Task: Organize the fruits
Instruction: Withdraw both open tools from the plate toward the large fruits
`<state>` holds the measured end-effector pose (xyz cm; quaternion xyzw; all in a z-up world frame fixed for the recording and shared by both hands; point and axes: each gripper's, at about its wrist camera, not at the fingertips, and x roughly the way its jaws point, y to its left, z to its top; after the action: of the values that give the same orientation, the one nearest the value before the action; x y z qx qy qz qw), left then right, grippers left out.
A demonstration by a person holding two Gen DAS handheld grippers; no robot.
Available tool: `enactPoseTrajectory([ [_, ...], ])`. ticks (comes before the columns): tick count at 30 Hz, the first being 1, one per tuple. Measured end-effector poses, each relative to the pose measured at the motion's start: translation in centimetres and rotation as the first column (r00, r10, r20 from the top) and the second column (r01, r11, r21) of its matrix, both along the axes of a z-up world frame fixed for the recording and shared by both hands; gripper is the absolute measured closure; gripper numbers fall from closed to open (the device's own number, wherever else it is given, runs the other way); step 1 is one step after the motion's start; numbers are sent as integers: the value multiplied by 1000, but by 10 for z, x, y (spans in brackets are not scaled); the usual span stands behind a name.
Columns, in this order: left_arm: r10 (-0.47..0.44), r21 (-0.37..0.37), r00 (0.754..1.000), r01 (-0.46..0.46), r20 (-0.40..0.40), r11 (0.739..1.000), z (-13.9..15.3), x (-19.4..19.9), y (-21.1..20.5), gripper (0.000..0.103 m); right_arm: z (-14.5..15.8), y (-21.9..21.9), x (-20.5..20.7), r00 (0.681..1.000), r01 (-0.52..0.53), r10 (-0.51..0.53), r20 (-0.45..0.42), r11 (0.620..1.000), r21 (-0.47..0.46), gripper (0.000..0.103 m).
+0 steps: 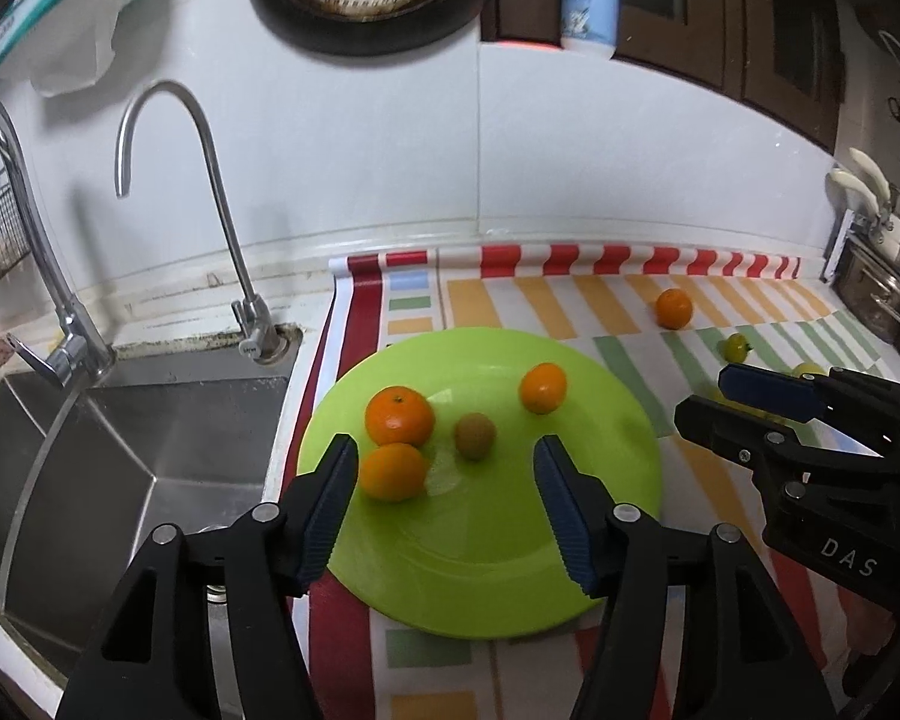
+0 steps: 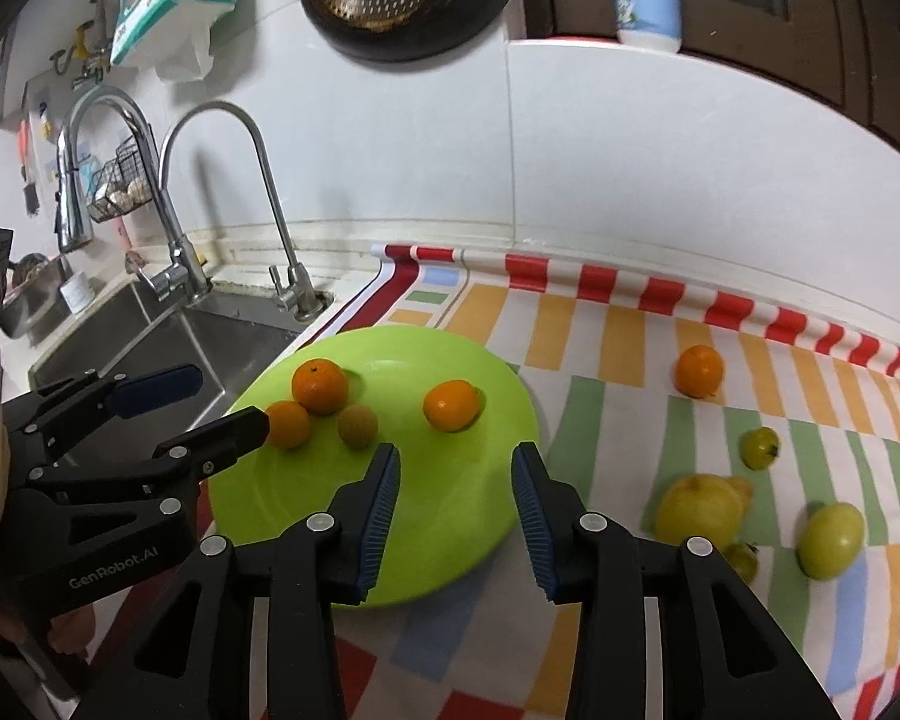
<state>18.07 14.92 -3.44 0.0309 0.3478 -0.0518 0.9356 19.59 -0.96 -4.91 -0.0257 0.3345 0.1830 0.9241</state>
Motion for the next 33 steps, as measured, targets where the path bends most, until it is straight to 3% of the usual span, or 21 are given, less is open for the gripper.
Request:
enactPoseTrajectory([
  [5, -15, 3, 999, 15, 36, 1000, 13, -15, -11, 37, 12, -15, -18, 999, 36, -36, 38, 999, 7, 55],
  [33, -142, -3, 983, 144, 112, 990, 37, -50, -118, 30, 38, -129, -77, 969, 219, -217, 119, 976, -2, 55],
])
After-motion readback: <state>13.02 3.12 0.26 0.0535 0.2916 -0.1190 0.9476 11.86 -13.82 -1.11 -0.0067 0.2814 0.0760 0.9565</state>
